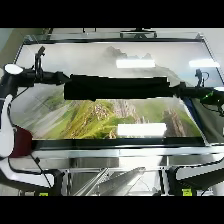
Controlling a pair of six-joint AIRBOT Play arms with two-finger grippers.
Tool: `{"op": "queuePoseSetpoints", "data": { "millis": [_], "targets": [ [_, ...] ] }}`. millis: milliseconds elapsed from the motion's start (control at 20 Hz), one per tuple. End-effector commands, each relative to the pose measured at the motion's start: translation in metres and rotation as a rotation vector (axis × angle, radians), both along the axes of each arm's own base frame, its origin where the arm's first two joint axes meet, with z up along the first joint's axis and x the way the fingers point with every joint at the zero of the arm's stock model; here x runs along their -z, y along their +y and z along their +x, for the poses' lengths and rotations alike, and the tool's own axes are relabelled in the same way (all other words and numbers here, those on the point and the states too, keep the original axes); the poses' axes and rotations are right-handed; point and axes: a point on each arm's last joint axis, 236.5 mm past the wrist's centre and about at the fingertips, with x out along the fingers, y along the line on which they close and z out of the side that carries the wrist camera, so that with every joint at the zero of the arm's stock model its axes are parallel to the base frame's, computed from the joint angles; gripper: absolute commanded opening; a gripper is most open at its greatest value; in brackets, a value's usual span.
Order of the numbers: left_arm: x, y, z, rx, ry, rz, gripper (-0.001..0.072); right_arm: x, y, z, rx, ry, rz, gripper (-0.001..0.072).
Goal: Fold the shirts.
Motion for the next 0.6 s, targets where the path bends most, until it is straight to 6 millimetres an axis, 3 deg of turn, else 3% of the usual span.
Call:
{"op": "queuePoseSetpoints", "data": {
  "millis": [0, 200, 350, 500, 550],
  "targets": [
    [0.012, 0.004, 0.053, -0.017, -0.055, 0.011, 0.0029, 0.003, -0.012, 0.062, 0.14, -0.097, -0.087, 0.002],
    [0.067, 0.001, 0.081, -0.005, -0.002, 0.006, 0.0031, 0.051, -0.015, 0.091, 0.149, -0.083, -0.136, 0.0021],
    [0.1, -0.001, 0.097, 0.002, 0.017, 0.003, 0.0032, 0.083, -0.02, 0.095, 0.152, -0.05, -0.144, 0.0023],
    [0.119, -0.005, 0.109, -0.019, 0.009, 0.008, 0.0033, 0.095, -0.021, 0.09, 0.122, -0.047, -0.179, 0.0028],
    [0.122, -0.006, 0.113, -0.039, 0.002, 0.012, 0.0033, 0.095, -0.021, 0.09, 0.118, -0.048, -0.181, 0.0102]
  ]
}}
